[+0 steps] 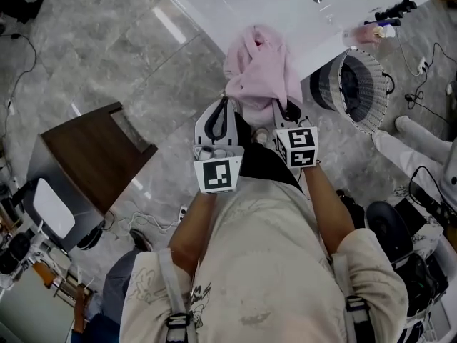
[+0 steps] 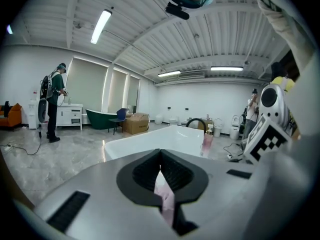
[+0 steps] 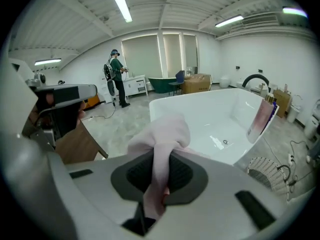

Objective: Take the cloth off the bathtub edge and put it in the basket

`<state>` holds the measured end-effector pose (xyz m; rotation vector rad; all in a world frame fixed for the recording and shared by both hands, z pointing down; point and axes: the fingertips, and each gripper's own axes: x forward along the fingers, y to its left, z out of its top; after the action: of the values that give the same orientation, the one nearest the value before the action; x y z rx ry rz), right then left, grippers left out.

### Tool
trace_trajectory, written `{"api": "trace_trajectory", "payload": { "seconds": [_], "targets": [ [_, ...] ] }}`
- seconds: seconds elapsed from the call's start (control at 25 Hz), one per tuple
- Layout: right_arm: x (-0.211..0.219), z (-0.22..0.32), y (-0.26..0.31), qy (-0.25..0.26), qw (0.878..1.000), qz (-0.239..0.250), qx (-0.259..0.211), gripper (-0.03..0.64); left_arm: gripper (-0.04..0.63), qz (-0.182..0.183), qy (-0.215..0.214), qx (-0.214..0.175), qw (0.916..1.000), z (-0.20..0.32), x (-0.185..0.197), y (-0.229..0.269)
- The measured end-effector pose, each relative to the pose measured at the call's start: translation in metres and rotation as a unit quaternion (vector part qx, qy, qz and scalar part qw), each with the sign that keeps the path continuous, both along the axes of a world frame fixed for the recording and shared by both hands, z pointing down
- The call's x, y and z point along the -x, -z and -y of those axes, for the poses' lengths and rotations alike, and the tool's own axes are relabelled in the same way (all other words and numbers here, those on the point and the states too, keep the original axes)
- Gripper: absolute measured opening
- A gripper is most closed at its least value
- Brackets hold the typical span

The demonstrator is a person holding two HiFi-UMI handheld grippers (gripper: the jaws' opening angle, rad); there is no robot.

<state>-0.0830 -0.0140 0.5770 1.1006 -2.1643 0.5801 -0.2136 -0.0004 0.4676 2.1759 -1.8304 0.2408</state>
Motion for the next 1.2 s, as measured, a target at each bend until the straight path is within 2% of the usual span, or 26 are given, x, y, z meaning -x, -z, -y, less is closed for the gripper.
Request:
{"api": "trace_trajectory", "payload": {
  "seconds": [0.4, 0.72, 0.92, 1.2],
  "targets": [
    [-0.031, 0.014, 0.100, -0.034, 0.993, 0.066, -0.089, 0.026, 0.003, 0.009, -0.007, -0.058, 0.9983, 0.006, -0.024, 0.063],
    [-0.056, 0.026, 0.184, -0.052, 0.979, 0.108, -0.165, 0.026, 0.003, 0.016, -0.010, -0.110, 0.9937, 0.019, -0.044, 0.125],
    [-0.083, 0.045, 0.247, -0.064, 0.958, 0.137, -0.243, 0.026, 0.003, 0.020, -0.008, -0.152, 0.9881, 0.035, -0.062, 0.169],
    [-0.105, 0.051, 0.349, -0.097, 0.914, 0.161, -0.359, 0.027, 0.003, 0.020, -0.007, -0.201, 0.9793, 0.048, -0.054, 0.237]
  ]
}}
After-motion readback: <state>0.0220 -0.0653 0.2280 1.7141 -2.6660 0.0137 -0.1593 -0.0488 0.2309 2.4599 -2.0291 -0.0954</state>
